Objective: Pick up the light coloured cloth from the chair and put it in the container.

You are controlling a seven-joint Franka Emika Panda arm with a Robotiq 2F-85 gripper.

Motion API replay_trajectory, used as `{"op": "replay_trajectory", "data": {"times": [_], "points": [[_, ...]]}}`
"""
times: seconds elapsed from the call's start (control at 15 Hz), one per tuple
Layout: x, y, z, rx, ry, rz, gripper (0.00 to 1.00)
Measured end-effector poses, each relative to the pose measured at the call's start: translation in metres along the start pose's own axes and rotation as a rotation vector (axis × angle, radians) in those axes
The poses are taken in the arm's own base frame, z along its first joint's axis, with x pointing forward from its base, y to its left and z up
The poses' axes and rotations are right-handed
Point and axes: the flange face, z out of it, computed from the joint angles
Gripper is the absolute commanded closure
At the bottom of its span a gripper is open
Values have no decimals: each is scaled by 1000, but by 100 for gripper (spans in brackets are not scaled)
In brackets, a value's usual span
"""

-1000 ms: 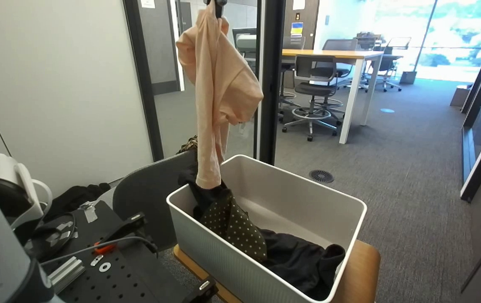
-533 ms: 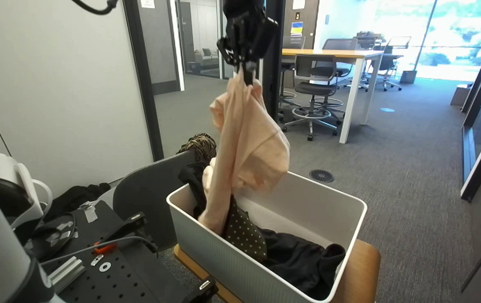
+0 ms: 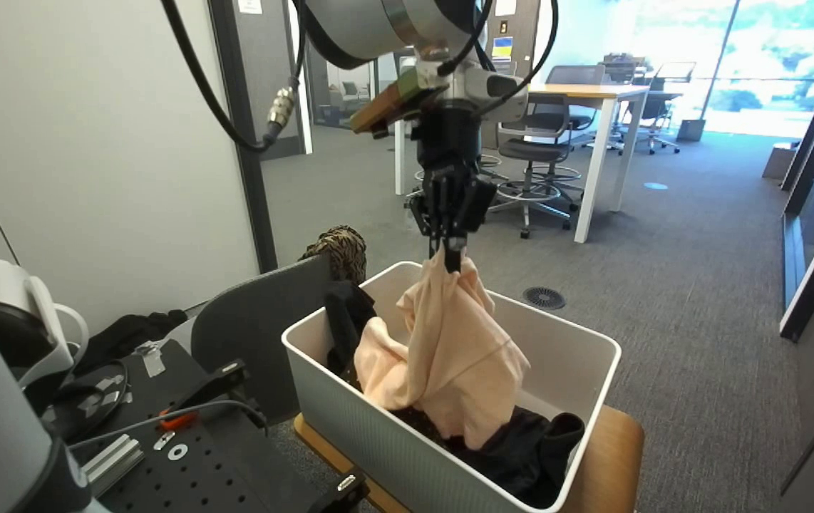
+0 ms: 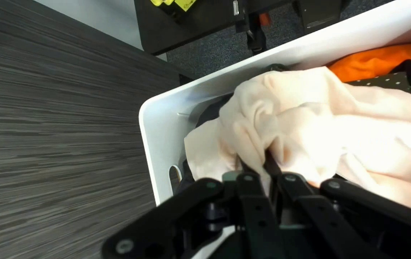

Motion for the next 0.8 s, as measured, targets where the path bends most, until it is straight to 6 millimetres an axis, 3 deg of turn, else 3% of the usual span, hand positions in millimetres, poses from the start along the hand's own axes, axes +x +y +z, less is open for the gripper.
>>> {"op": "replay_trajectory", "data": {"times": [0.4, 0.8], "points": [[25, -12, 50, 3, -74, 35, 92], [41, -15, 71, 19, -116, 55, 92]]}}
